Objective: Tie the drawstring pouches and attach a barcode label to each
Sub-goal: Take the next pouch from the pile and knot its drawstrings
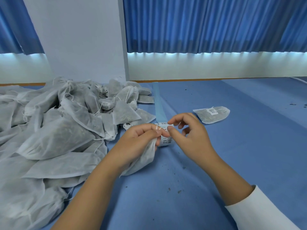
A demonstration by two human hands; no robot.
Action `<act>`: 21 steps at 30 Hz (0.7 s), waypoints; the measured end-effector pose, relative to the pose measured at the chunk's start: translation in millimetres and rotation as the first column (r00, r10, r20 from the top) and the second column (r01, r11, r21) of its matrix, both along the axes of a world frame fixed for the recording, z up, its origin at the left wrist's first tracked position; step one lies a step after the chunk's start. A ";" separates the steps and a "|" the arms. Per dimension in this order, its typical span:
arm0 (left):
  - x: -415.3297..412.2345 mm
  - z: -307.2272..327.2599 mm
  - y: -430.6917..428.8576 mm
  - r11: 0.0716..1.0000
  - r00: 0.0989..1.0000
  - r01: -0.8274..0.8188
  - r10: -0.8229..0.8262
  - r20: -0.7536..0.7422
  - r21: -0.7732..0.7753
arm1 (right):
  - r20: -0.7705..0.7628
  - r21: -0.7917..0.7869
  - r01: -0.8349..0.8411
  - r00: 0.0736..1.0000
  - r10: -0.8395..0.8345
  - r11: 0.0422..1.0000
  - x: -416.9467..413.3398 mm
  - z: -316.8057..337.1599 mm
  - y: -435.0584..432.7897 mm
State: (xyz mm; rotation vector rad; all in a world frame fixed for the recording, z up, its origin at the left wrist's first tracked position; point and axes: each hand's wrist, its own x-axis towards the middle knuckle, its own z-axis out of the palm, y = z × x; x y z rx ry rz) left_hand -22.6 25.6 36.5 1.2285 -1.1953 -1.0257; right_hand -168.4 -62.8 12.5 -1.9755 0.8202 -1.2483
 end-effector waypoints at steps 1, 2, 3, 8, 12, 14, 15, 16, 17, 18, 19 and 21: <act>1.1 0.0 -0.6 1.000 1.000 -0.012 0.012 -0.014 -0.006 | 0.050 0.032 -0.051 0.997 0.050 0.998 -1.2 2.2 0.8; 1.8 0.6 -0.5 1.000 1.000 -0.020 0.020 -0.016 -0.010 | 0.085 0.064 -0.105 0.991 0.099 0.992 -2.5 4.5 2.0; 2.8 0.7 -0.5 1.000 1.000 -0.021 0.021 -0.011 -0.014 | 0.101 0.082 -0.149 0.985 0.141 0.985 -3.4 6.6 3.5; 3.9 1.1 0.8 1.000 1.000 0.024 -0.024 0.007 0.004 | 0.080 0.100 -0.316 0.948 0.309 0.943 -4.3 11.9 7.6; 4.0 0.9 0.3 0.999 0.999 0.040 -0.040 -0.013 -0.004 | 0.087 0.167 -0.365 0.931 0.355 0.916 -5.4 10.1 3.6; 4.7 0.2 0.5 0.999 0.999 0.051 -0.051 -0.001 -0.008 | 0.091 0.193 -0.398 0.917 0.388 0.897 -6.3 9.2 1.8; 5.0 -0.6 0.4 0.998 0.999 0.054 -0.054 0.006 -0.010 | 0.094 0.200 -0.411 0.912 0.400 0.889 -6.5 9.2 1.5; 5.0 -1.0 0.7 0.998 0.998 0.055 -0.055 0.009 -0.011 | 0.094 0.203 -0.418 0.908 0.407 0.886 -6.8 9.4 1.6; 5.0 -1.7 0.5 0.999 0.999 0.052 -0.052 0.011 -0.011 | 0.088 0.202 -0.419 0.908 0.410 0.885 -6.9 9.6 1.7; 5.0 -1.9 0.7 0.999 0.999 0.043 -0.043 0.016 -0.005 | 0.073 0.199 -0.418 0.908 0.412 0.887 -6.9 9.5 2.1; 5.2 -2.7 0.1 0.999 0.999 0.034 -0.034 0.019 -0.001 | 0.051 0.194 -0.415 0.909 0.413 0.889 -6.8 9.4 2.7; 5.1 -3.3 -0.6 1.000 0.999 0.019 -0.019 0.029 0.003 | -0.003 0.187 -0.410 0.909 0.417 0.893 -6.0 9.7 4.6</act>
